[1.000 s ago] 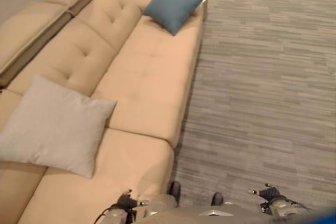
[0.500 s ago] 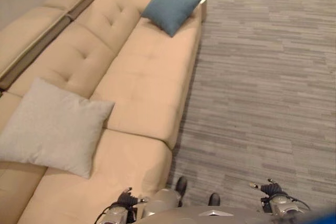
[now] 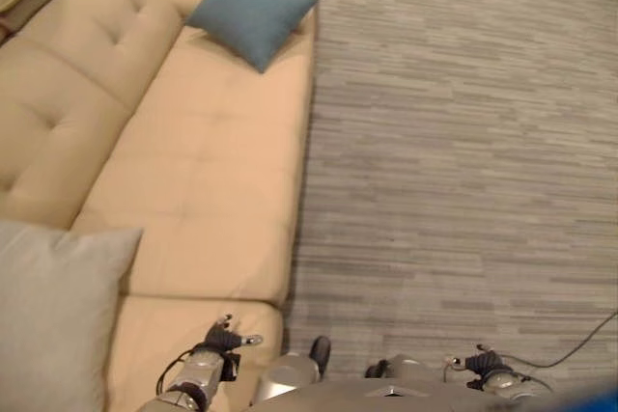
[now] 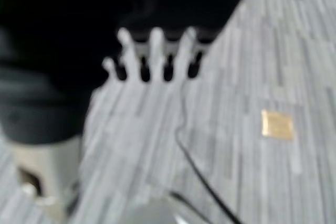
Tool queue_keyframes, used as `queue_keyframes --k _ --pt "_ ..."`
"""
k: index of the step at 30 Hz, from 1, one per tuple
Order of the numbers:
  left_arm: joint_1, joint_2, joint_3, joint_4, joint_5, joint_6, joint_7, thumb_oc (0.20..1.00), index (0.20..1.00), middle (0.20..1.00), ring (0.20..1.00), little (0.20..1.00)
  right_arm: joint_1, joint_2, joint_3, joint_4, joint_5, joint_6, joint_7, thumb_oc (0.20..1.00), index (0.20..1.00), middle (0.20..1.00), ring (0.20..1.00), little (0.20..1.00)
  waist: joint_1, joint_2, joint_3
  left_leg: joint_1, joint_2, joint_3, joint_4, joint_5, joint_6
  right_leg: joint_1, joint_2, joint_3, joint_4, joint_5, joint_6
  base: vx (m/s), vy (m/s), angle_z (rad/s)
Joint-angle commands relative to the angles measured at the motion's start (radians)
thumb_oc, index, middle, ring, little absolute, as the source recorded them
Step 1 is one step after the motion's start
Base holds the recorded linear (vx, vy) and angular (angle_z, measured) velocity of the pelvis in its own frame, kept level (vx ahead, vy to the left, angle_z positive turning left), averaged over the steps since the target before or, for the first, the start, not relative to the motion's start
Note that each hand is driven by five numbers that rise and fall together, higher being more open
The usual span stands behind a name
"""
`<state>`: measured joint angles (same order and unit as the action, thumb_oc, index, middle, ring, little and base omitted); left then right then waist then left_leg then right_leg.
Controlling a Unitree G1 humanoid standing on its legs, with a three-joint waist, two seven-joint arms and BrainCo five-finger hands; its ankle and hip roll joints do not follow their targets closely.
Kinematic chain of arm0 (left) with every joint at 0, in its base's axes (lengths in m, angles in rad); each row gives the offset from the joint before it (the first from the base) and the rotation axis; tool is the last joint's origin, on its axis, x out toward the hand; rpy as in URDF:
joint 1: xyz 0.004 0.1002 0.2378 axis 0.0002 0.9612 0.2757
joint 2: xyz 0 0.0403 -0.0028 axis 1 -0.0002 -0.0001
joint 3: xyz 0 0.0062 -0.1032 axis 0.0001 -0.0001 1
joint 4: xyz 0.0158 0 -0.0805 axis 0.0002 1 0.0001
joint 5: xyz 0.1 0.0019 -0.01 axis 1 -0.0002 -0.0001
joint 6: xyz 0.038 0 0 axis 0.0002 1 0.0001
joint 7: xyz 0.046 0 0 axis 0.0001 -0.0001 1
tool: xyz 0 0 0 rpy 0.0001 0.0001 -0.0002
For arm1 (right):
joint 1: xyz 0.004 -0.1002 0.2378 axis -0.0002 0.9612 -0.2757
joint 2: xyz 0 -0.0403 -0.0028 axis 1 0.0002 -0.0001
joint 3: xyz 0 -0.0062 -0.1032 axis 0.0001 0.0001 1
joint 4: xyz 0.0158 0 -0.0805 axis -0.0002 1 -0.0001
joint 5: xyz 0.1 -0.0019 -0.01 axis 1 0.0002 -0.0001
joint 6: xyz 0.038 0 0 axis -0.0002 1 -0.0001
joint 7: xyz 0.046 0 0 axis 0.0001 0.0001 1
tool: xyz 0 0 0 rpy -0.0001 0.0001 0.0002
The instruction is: Pick up all the scattered cushions and arrange them neatly on the sofa.
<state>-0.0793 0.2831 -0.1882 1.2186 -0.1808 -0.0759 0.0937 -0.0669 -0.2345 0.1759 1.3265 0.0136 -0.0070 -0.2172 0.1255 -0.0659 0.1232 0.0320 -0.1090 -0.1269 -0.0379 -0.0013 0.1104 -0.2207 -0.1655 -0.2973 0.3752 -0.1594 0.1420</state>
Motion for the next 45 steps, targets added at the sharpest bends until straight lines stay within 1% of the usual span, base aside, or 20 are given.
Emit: queue_keyframes --k 1,4,9,11,12,14,16,17,18,20,21,23,25,29,32,34,35,39,42,45 --pt "-0.001 -0.011 0.023 0.024 0.032 -0.009 0.021 1.000 1.000 1.000 1.000 1.000 -0.032 -0.037 0.027 -0.013 -0.024 -0.002 -0.009 1.000 1.000 1.000 1.000 1.000 0.022 0.019 0.009 -0.022 0.007 -0.118 0.026 -0.064 -0.057 0.045 0.060 0.004 -0.238 0.204 0.000 0.37 -0.060 -0.04" --pt "-0.009 -0.017 0.035 0.047 0.019 -0.013 0.026 1.000 1.000 1.000 1.000 1.000 -0.050 -0.031 0.040 -0.023 -0.021 -0.002 -0.010 1.000 1.000 1.000 1.000 1.000 0.004 0.027 0.016 0.039 0.031 -0.145 -0.010 -0.085 -0.073 -0.023 0.060 0.029 -0.331 0.279 0.024 0.35 -0.053 0.01" --pt "0.006 -0.027 0.034 0.077 0.033 -0.007 0.026 1.000 1.000 1.000 1.000 1.000 -0.031 -0.023 0.045 -0.020 -0.013 -0.007 -0.013 1.000 1.000 1.000 1.000 1.000 -0.009 0.011 -0.029 0.095 0.088 -0.175 0.034 -0.166 -0.115 0.024 0.087 0.055 -0.356 0.275 -0.006 0.43 -0.105 0.28" --pt "0.011 -0.028 0.029 0.075 0.039 -0.005 0.025 1.000 1.000 1.000 1.000 1.000 -0.028 -0.018 0.056 -0.018 -0.010 -0.013 -0.014 1.000 1.000 1.000 1.000 1.000 -0.003 0.015 -0.035 0.056 0.115 -0.158 0.195 -0.127 -0.148 0.061 0.101 0.046 -0.365 0.254 -0.026 0.35 -0.147 0.59" --pt "0.003 -0.027 0.022 0.069 0.037 -0.006 0.024 1.000 1.000 1.000 1.000 1.000 -0.039 -0.015 0.063 -0.021 0.001 -0.015 -0.020 1.000 1.000 1.000 1.000 1.000 0.006 0.010 -0.017 -0.035 0.113 -0.137 0.361 -0.071 -0.163 0.079 0.099 0.046 -0.370 0.248 -0.039 0.20 -0.125 0.28" --pt "-0.005 -0.021 0.018 0.054 0.031 -0.010 0.026 1.000 1.000 1.000 1.000 1.000 -0.063 -0.020 0.070 -0.033 0.023 -0.017 -0.026 1.000 1.000 1.000 1.000 1.000 0.049 -0.001 0.032 -0.186 0.068 -0.102 0.601 -0.063 -0.130 0.134 0.106 0.060 -0.385 0.223 -0.070 0.15 -0.125 -0.15" --pt "-0.010 -0.020 0.016 0.053 0.032 -0.010 0.024 1.000 1.000 1.000 1.000 1.000 -0.069 -0.021 0.068 -0.031 0.028 -0.013 -0.025 1.000 1.000 1.000 1.000 1.000 0.053 -0.011 0.040 -0.256 0.046 -0.079 0.645 -0.069 -0.122 0.145 0.097 0.059 -0.392 0.211 -0.071 0.21 -0.050 -0.38" --pt "-0.013 -0.031 0.009 0.057 0.035 -0.006 0.028 1.000 1.000 1.000 1.000 1.000 -0.073 -0.020 0.075 -0.031 0.033 -0.009 -0.029 1.000 1.000 1.000 1.000 1.000 0.082 -0.013 0.050 -0.300 0.010 -0.035 0.549 -0.127 -0.106 0.193 0.105 0.072 -0.408 0.184 -0.066 0.42 0.015 -0.14" --pt "-0.013 -0.037 0.007 0.060 0.039 -0.005 0.027 1.000 1.000 1.000 1.000 1.000 -0.072 -0.021 0.075 -0.029 0.028 -0.012 -0.033 1.000 1.000 1.000 1.000 1.000 0.090 -0.015 0.045 -0.301 -0.011 -0.026 0.454 -0.135 -0.099 0.214 0.107 0.076 -0.426 0.175 -0.056 0.55 0.036 0.02" --pt "-0.009 -0.043 0.004 0.061 0.046 -0.002 0.025 1.000 1.000 1.000 1.000 1.000 -0.067 -0.024 0.073 -0.028 0.024 -0.015 -0.036 1.000 1.000 1.000 1.000 1.000 0.090 -0.012 0.034 -0.306 -0.024 -0.006 0.350 -0.092 -0.101 0.229 0.117 0.071 -0.442 0.167 -0.051 0.37 0.070 0.19" --pt "0.005 -0.054 0.006 0.058 0.049 -0.004 0.025 1.000 1.000 1.000 1.000 1.000 -0.022 -0.003 0.079 -0.046 0.008 -0.027 -0.041 1.000 1.000 1.000 1.000 1.000 0.097 0.019 0.015 -0.328 -0.032 0.046 0.141 0.042 -0.106 0.272 0.170 0.097 -0.461 0.137 -0.054 0.45 0.121 0.15" --pt "0.002 -0.055 0.011 0.048 0.041 -0.008 0.030 1.000 1.000 1.000 1.000 1.000 -0.017 0.001 0.075 -0.049 -0.002 -0.024 -0.052 1.000 1.000 1.000 1.000 1.000 0.113 0.029 0.010 -0.380 -0.044 0.063 0.060 0.109 -0.119 0.318 0.201 0.129 -0.462 0.106 -0.062 0.50 0.129 0.01" --pt "0.005 -0.052 0.009 0.050 0.036 -0.011 0.034 1.000 1.000 1.000 1.000 1.000 -0.016 0.003 0.076 -0.047 -0.008 -0.024 -0.053 1.000 1.000 1.000 1.000 1.000 0.122 0.025 0.010 -0.399 -0.053 0.065 0.061 0.122 -0.125 0.342 0.206 0.143 -0.462 0.093 -0.065 0.35 0.110 -0.40" --pt "0.021 -0.027 0.030 0.060 0.018 -0.002 0.042 1.000 1.000 1.000 1.000 1.000 -0.005 0.027 0.078 -0.062 -0.031 -0.022 -0.049 1.000 1.000 1.000 1.000 1.000 0.130 -0.011 -0.028 -0.343 -0.063 0.013 0.080 0.103 -0.070 0.343 0.191 0.165 -0.294 0.049 -0.045 0.40 0.184 -0.66" --pt "0.019 -0.012 0.028 0.051 0.020 0.001 0.046 1.000 1.000 1.000 1.000 1.000 -0.006 0.034 0.073 -0.076 -0.047 -0.022 -0.038 1.000 1.000 1.000 1.000 1.000 0.095 0.001 -0.018 -0.267 -0.046 -0.009 0.103 0.046 -0.039 0.236 0.147 0.138 0.010 0.176 0.013 0.27 0.218 -0.31" --pt "0.012 -0.005 0.026 0.032 0.001 -0.004 0.056 1.000 1.000 1.000 1.000 1.000 -0.013 0.036 0.074 -0.083 -0.053 -0.019 -0.039 1.000 1.000 1.000 1.000 1.000 0.064 0.049 -0.002 -0.198 -0.019 -0.043 0.097 0.019 -0.019 0.114 0.122 0.096 0.195 0.247 0.015 0.27 0.251 0.19" --pt "0.012 -0.005 0.026 0.028 -0.006 -0.006 0.059 1.000 1.000 1.000 1.000 1.000 -0.013 0.037 0.075 -0.085 -0.055 -0.018 -0.040 1.000 1.000 1.000 1.000 1.000 0.049 0.063 0.005 -0.162 -0.009 -0.056 0.081 0.014 -0.016 0.067 0.105 0.057 0.220 0.236 0.006 0.33 0.190 0.47" --pt "0.006 -0.002 0.019 0.029 0.007 -0.006 0.056 1.000 1.000 1.000 1.000 1.000 -0.024 0.022 0.087 -0.088 -0.059 -0.012 -0.029 1.000 1.000 1.000 1.000 1.000 0.014 0.064 0.025 -0.058 -0.005 -0.091 0.039 -0.023 -0.028 0.004 0.097 -0.007 -0.042 0.195 -0.023 0.36 0.037 0.34" --pt "-0.007 -0.006 0.023 0.040 0.015 -0.012 0.058 1.000 1.000 1.000 1.000 1.000 -0.030 0.020 0.092 -0.090 -0.061 -0.010 -0.025 1.000 1.000 1.000 1.000 1.000 -0.004 0.055 0.028 0.004 0.002 -0.139 0.020 -0.057 -0.047 -0.061 0.090 0.038 -0.268 0.251 0.006 0.38 -0.035 0.32" --pt "-0.020 -0.012 0.029 0.056 0.007 -0.019 0.066 1.000 1.000 1.000 1.000 1.000 -0.035 0.021 0.096 -0.083 -0.066 -0.009 -0.032 1.000 1.000 1.000 1.000 1.000 -0.012 0.063 0.026 0.055 0.030 -0.188 0.016 -0.103 -0.065 -0.108 0.083 0.091 -0.330 0.305 0.024 0.42 -0.051 0.19"
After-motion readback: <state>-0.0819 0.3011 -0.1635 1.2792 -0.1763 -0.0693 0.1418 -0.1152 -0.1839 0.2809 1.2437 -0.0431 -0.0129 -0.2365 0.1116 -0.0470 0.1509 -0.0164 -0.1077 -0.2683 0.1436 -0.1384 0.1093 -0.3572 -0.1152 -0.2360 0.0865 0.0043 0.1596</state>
